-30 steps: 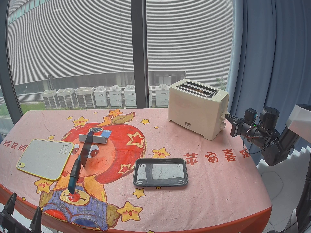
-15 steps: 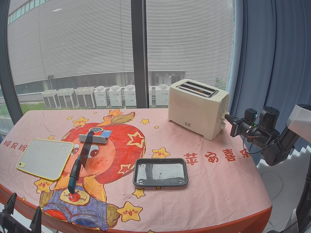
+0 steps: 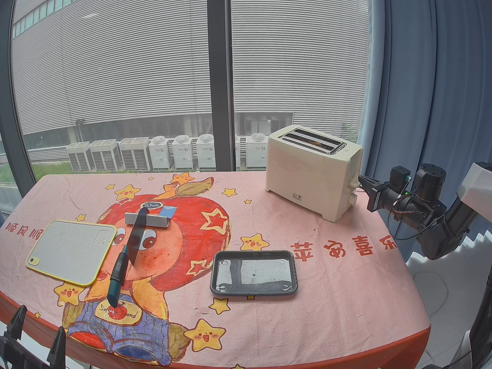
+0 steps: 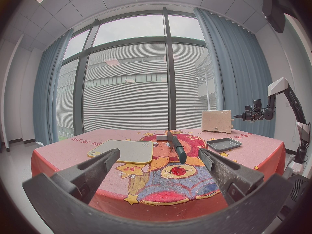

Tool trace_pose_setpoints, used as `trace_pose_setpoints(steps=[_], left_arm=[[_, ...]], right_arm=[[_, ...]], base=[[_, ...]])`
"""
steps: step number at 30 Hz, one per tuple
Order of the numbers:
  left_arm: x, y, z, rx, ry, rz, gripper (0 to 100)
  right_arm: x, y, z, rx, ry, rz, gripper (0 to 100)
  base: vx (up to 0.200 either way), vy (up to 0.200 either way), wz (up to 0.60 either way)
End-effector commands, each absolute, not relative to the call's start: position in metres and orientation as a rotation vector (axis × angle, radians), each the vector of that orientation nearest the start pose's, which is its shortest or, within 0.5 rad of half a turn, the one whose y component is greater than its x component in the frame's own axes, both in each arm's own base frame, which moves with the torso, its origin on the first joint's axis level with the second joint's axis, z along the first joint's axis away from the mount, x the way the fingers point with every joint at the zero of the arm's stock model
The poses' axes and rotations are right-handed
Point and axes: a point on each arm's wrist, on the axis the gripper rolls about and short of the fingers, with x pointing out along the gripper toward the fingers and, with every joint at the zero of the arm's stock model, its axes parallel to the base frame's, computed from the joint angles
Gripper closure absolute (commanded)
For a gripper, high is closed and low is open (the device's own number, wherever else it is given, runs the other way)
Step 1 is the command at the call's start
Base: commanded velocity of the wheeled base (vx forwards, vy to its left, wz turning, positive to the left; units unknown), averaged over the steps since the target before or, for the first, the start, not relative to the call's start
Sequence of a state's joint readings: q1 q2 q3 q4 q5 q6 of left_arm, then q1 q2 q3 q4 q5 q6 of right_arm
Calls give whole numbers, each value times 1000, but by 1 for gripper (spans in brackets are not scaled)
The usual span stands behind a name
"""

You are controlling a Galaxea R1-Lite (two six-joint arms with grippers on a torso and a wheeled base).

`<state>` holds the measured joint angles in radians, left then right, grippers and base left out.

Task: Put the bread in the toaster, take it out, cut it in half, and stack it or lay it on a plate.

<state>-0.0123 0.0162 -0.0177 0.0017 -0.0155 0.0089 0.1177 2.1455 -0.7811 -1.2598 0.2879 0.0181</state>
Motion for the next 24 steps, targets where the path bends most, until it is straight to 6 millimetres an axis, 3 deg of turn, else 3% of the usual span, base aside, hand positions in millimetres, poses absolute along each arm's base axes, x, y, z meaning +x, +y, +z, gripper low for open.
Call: trace_pose_setpoints(steps=[1, 6, 15, 24], left_arm=[[-23, 0, 76, 8, 0, -28, 0], [-23, 0, 76, 9, 0, -28, 0], [-23, 0, 76, 9, 0, -28, 0], [-23, 0, 76, 9, 0, -28, 0]], right_arm=[[368, 51, 92, 24, 91, 407, 100], [367, 49, 96, 23, 79, 403, 100], [358, 45, 124, 20, 10, 402, 100], [356, 42, 129, 23, -7, 399, 100]], base=[[0, 0, 0], [0, 0, 0], [0, 0, 0], [0, 0, 0]])
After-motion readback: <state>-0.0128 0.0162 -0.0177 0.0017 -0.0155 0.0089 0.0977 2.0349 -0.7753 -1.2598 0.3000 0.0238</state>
